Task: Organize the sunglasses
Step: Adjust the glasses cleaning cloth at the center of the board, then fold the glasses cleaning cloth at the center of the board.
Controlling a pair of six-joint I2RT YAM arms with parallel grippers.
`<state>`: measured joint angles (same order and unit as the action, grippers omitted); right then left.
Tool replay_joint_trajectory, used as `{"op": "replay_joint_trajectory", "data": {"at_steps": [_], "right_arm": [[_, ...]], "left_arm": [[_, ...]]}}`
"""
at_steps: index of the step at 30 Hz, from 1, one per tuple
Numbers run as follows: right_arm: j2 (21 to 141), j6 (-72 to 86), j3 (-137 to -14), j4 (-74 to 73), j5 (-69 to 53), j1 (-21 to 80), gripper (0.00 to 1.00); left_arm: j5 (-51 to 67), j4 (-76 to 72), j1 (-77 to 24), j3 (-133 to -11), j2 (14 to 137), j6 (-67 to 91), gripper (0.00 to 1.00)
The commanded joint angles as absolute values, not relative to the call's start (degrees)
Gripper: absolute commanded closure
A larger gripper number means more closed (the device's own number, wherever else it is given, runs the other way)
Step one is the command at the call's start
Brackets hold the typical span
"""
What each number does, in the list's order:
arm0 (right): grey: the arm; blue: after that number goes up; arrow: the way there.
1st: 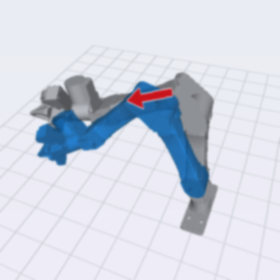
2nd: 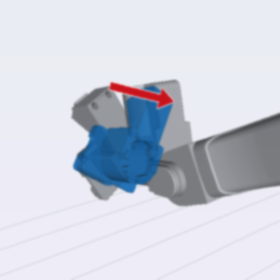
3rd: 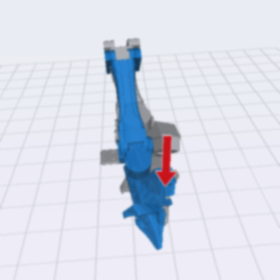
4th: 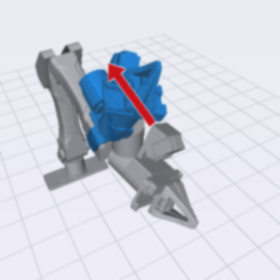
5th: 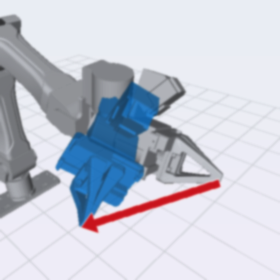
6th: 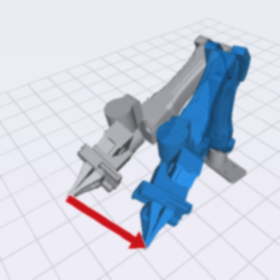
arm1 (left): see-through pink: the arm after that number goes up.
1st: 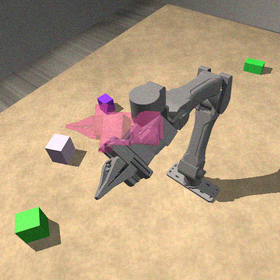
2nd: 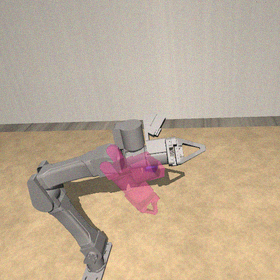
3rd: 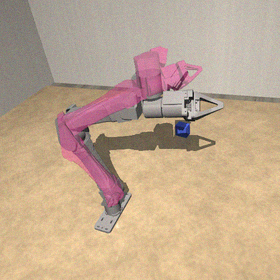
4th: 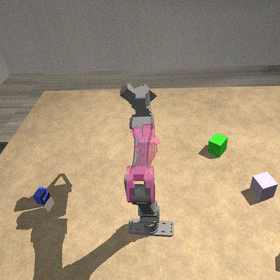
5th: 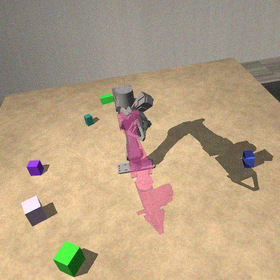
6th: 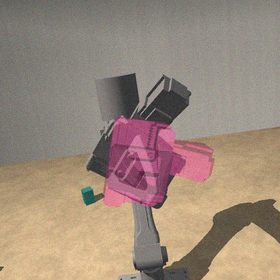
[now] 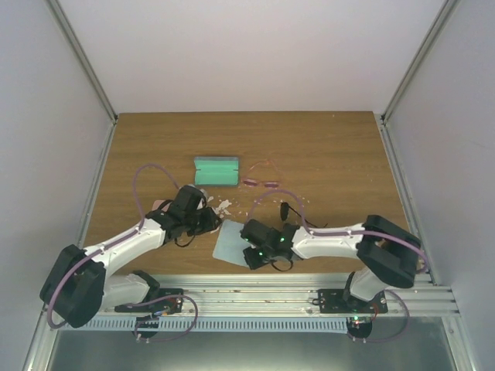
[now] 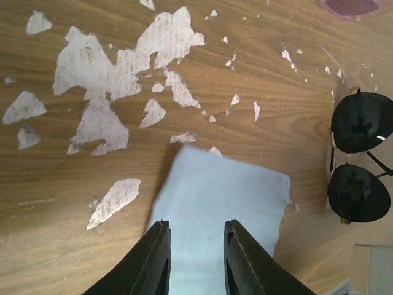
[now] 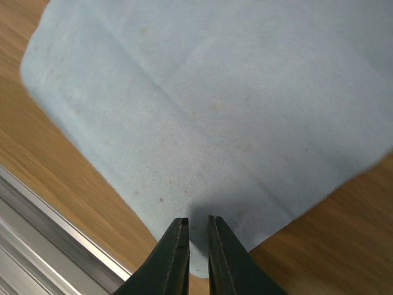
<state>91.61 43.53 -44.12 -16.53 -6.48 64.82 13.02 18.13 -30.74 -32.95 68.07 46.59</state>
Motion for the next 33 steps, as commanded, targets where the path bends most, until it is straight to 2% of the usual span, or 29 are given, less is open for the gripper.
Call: {"op": "replay_joint_trajectory", "data": {"at_steps": [1, 5, 10, 14, 21, 33], "right_arm": [[84.96, 45.72, -38.76, -29.50, 2.41, 65.35, 0.88], [78.60, 44.46, -38.92, -29.51, 4.35, 65.32, 0.85], [71.30, 45.63, -41.00, -30.32, 11.77, 63.66, 0.61], [70.76, 44.34, -41.47, -30.36, 13.81, 58.30, 0.55], [77.72, 38.63, -43.46, -25.55, 10.66, 52.67, 0.54], [90.65, 38.00, -46.72, -20.23, 8.33, 51.48, 0.57]], "left_arm": [[13.28, 12.68, -30.49, -35.12, 69.75, 46.94, 0.72], [15.04, 11.54, -30.67, -35.67, 72.19, 45.76, 0.66], [14.61, 13.54, -31.37, -37.30, 75.30, 43.33, 0.56], [14.72, 14.06, -31.75, -37.95, 76.30, 41.93, 0.52], [15.85, 14.77, -33.23, -39.49, 79.95, 40.42, 0.51], [16.52, 16.62, -34.20, -41.54, 84.45, 35.50, 0.58]]}}
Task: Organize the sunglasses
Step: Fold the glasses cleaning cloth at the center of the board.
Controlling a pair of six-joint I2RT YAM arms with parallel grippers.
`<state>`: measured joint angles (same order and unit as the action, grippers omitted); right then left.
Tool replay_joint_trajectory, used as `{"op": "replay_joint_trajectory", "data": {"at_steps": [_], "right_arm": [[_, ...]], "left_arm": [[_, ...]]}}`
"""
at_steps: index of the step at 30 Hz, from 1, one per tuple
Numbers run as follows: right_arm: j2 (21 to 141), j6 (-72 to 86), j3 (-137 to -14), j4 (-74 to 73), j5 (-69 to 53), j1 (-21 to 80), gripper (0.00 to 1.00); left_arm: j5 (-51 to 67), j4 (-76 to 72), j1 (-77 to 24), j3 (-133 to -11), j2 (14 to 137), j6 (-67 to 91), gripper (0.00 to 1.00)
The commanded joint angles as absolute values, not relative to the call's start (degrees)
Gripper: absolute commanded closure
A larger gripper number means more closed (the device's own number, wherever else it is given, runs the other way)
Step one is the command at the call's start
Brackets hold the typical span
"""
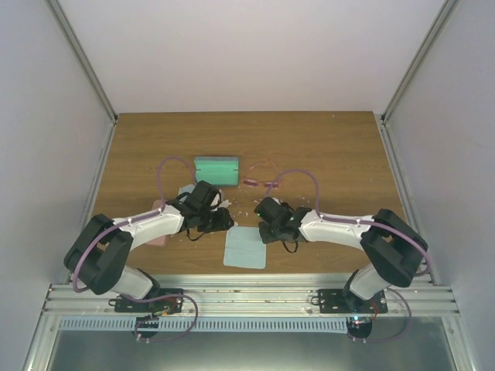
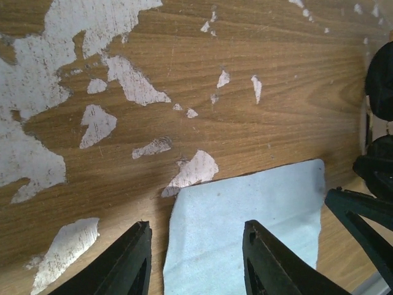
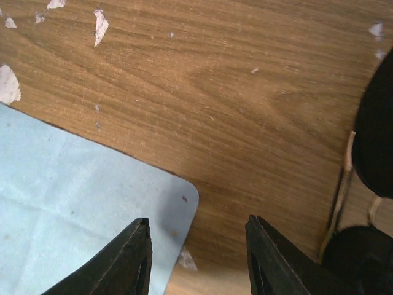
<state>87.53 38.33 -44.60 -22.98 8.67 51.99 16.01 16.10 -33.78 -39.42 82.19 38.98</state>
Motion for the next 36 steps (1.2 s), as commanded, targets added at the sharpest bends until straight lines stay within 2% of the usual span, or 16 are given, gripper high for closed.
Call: {"op": "replay_joint_trajectory", "data": {"at_steps": [1, 13, 24, 30, 36], "right_arm": [[91.37, 38.17, -47.09, -20.09, 8.23, 51.49, 0.58], [92.67, 39.81, -48.70, -22.16, 7.80, 51.41, 0.58], [91.02, 39.55, -48.34, -22.67, 7.03, 51.09, 0.58], [91.23, 37.68, -48.39, -20.98, 4.75, 50.14, 0.60], [94.71, 36.39, -50.09, -21.78, 4.26, 50.08, 0.71]], "left_arm": [[16.23, 17.14, -34.19, -42.00, 85.30, 34.73, 0.59], [20.23, 17.62, -34.21, -44.55, 92.13, 30.02, 0.73], [19.30, 17.53, -34.19, -43.65, 93.25, 28.74, 1.00], [15.80, 18.72, -34.23, -43.86, 90.97, 28.90, 1.00], [15.86, 18.31, -34.21, -43.39, 91.46, 29.26, 1.00]]}}
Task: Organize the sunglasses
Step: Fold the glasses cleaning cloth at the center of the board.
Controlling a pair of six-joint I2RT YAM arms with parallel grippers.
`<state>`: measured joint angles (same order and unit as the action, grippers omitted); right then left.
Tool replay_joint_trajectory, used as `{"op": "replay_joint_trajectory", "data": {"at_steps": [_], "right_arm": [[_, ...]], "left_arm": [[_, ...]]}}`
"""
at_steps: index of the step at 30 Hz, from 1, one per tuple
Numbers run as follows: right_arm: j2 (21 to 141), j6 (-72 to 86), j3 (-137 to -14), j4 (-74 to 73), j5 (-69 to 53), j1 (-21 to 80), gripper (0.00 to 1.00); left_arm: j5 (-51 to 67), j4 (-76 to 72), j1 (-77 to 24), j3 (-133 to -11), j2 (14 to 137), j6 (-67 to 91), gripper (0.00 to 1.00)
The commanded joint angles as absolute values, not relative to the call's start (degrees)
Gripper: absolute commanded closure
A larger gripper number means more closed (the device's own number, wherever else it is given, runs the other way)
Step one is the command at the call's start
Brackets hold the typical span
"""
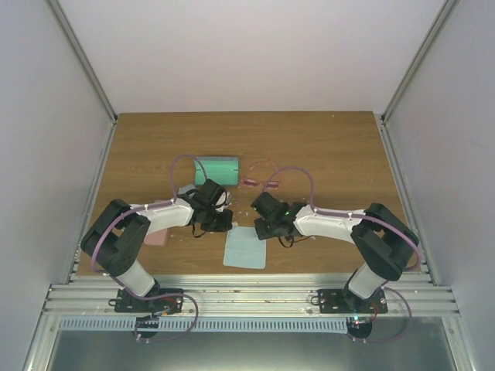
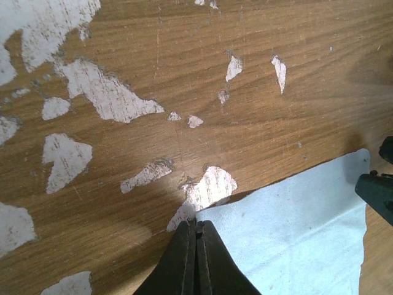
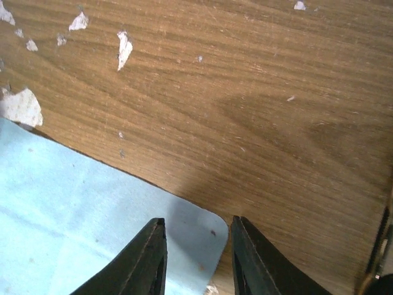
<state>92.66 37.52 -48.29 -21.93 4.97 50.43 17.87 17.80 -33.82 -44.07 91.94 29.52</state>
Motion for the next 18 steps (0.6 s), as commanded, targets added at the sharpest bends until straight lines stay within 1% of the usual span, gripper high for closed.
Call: {"op": "replay_joint_trajectory", "data": {"at_steps": [1, 3, 7, 13, 18], "right_arm": [[95.06, 36.39, -50.12, -22.01, 4.19, 50.10, 0.74], [95.25, 36.08, -49.85, -22.22, 3.52, 50.09, 0.79], [95.53, 35.53, -49.40, -22.39, 2.00, 50.07, 0.84], [96.01, 35.20, -50.11, -21.97, 3.38, 50.04, 0.99], [95.69, 33.83, -51.25, -20.79, 6.22, 49.78, 0.99]], "left_arm": [[15.95, 18.16, -34.19, -43.27, 91.56, 29.31, 1.00], [16.13, 17.99, -34.19, -43.03, 91.60, 29.35, 1.00], [16.76, 17.57, -34.20, -42.81, 91.49, 29.33, 1.00], [17.02, 17.32, -34.19, -42.96, 91.12, 29.42, 1.00], [16.93, 16.43, -34.19, -43.22, 90.14, 30.15, 1.00]]}}
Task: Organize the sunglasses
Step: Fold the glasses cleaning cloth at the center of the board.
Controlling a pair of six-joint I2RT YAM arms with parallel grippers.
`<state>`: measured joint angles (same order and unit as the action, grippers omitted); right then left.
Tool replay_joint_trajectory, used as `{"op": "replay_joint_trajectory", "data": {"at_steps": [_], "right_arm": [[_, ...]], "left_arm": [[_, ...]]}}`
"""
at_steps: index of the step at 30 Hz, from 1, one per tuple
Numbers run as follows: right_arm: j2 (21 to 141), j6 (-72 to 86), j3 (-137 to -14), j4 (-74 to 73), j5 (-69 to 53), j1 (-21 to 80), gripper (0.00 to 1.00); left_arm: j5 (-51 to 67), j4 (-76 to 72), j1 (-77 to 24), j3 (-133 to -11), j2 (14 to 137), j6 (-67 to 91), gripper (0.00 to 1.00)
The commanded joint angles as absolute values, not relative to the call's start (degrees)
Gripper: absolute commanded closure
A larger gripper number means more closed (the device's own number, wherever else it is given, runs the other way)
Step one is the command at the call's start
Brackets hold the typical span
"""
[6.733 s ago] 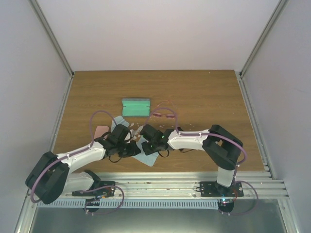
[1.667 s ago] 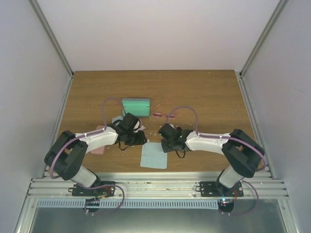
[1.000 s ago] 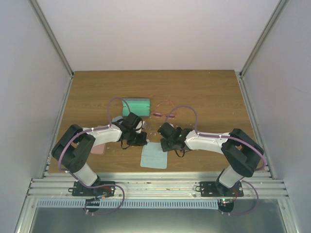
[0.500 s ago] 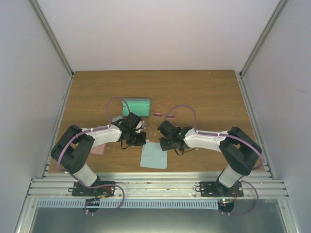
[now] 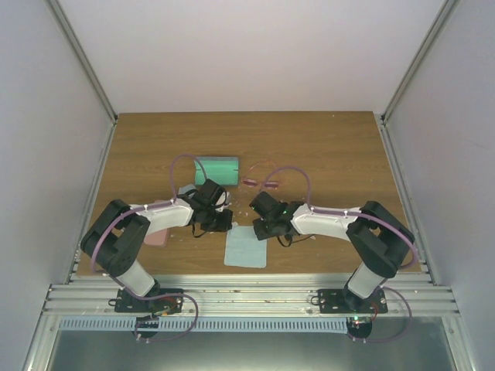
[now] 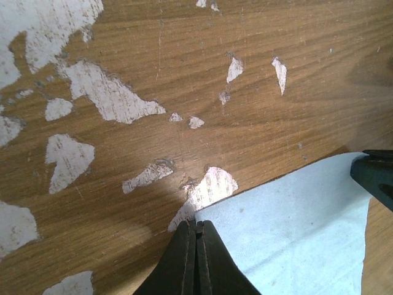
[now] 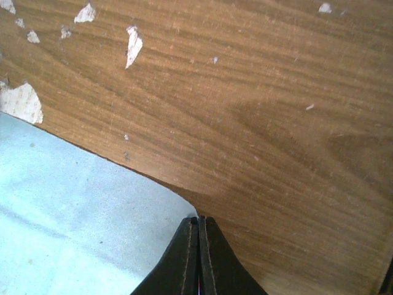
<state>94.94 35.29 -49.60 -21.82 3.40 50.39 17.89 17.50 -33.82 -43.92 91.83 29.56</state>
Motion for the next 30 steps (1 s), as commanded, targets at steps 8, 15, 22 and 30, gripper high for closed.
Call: {"op": "replay_joint_trajectory", "data": {"at_steps": [8, 15, 22, 30], "right_arm": [[94.66, 28.92, -53.86, -18.03, 7.97, 48.50, 1.00], [93.53, 26.81, -50.66, -14.86, 4.74, 48.43, 0.99], [89.36, 26.70, -45.76, -13.65, 1.92, 48.43, 1.00], [86.79, 26.83, -44.20, -15.01, 0.59, 48.51, 1.00]], "left_arm": [[14.50, 15.51, -33.97, -44.74, 87.13, 30.94, 1.00], [16.44, 15.39, -33.96, -43.30, 86.96, 30.50, 1.00], [21.90, 14.95, -34.01, -39.80, 85.17, 30.96, 1.00], [24.39, 15.24, -34.18, -37.59, 82.59, 32.46, 1.00]]}}
